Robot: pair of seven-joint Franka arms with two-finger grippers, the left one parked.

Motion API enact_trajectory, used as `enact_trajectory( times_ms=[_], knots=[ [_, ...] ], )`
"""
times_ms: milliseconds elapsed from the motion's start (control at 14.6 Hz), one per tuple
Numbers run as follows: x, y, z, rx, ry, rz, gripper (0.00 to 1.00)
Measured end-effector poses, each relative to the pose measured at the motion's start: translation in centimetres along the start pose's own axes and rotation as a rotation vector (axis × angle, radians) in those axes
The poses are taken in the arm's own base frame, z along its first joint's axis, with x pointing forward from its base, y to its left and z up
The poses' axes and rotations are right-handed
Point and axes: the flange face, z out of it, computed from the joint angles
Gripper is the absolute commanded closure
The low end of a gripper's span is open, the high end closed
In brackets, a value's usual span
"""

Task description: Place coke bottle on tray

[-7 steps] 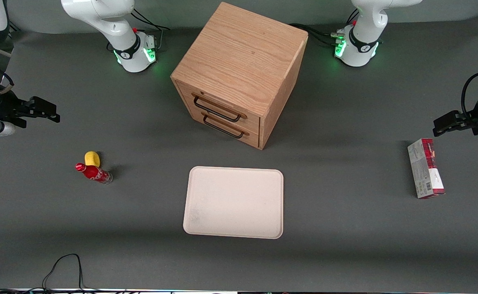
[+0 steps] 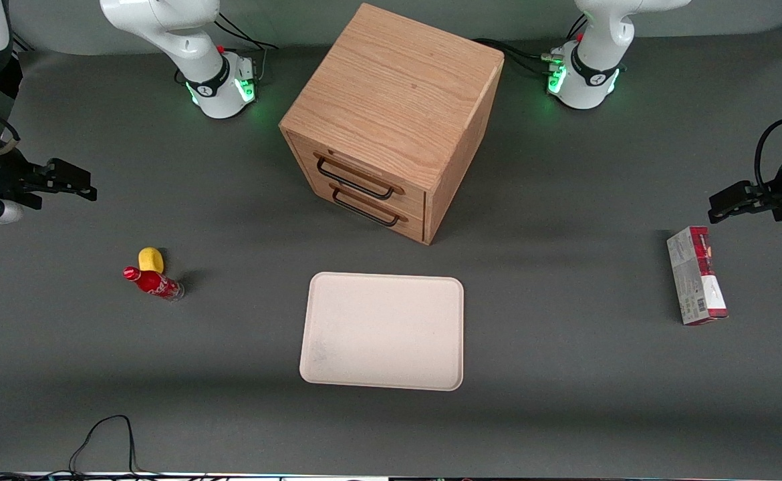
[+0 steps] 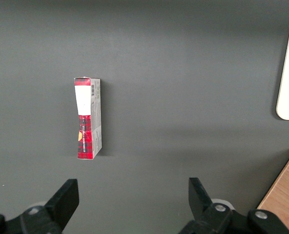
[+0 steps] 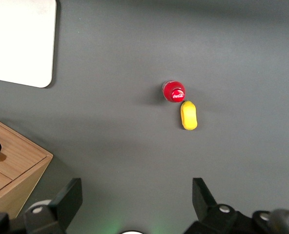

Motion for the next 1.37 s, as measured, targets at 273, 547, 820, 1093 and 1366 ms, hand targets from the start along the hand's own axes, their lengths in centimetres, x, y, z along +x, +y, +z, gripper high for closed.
enact_trajectory(
  times_ms=[273,547,820,1093,1366],
  knots=[
    [0.1,0.0,0.1,0.0,-0.002,0.001,0.0],
    [-0.2,1.3,-0.3,0.002,-0.005,0.023,0.0],
    [-0.6,7.3,-1.2,0.001,0.007,0.006,0.0],
    [0.3,10.0,-2.3,-0.01,-0.021,-0.001,0.0],
    [1.3,9.5,-2.3,-0.015,-0.03,-0.01,0.0]
  ],
)
